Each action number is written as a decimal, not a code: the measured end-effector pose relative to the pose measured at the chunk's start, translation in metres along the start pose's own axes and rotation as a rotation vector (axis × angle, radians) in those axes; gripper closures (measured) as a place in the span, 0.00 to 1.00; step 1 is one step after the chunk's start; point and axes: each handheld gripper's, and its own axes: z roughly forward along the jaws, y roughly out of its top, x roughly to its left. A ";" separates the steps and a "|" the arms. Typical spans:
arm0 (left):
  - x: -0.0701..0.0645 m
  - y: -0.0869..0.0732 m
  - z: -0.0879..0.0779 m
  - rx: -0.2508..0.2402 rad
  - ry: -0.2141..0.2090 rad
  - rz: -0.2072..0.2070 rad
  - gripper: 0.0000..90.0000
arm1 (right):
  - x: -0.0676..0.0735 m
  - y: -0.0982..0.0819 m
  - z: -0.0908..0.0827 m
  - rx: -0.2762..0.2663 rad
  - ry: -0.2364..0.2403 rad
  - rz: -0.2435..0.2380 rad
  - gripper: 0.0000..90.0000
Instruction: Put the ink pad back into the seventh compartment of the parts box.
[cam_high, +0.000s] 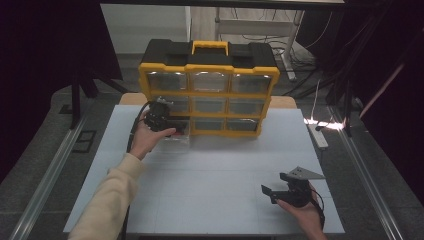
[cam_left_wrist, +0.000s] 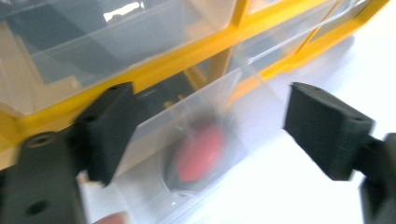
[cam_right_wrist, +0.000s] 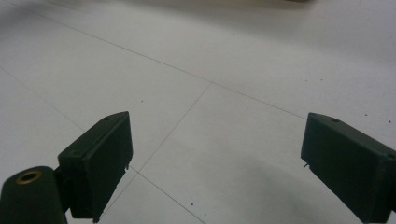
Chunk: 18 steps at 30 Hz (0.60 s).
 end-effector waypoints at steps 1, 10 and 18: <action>-0.001 0.000 -0.002 -0.005 -0.002 -0.001 0.15 | 0.000 0.000 0.000 0.001 0.000 0.000 0.10; -0.005 -0.010 -0.021 -0.047 -0.032 0.013 0.12 | -0.002 0.000 0.001 -0.003 0.014 0.014 0.10; -0.014 -0.027 -0.043 -0.091 -0.068 0.018 0.13 | -0.003 0.001 0.003 -0.006 0.021 0.013 0.10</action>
